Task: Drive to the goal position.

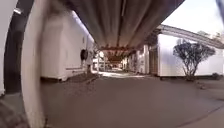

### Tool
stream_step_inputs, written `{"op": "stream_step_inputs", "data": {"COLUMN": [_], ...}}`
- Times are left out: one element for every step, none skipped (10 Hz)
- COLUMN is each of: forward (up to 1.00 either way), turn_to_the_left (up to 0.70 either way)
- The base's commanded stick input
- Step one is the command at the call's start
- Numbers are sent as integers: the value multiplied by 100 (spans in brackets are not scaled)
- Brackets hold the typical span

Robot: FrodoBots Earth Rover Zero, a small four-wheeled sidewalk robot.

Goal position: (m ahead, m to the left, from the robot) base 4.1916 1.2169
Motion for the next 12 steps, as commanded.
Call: {"op": "stream_step_inputs", "data": {"forward": [70, 70, 70, 70, 70, 70, 70, 70, 70, 70, 70, 70], "turn_to_the_left": [0, -14, -28, -11, 0, 0, 0, 0, 0, 0, 0, 0]}}
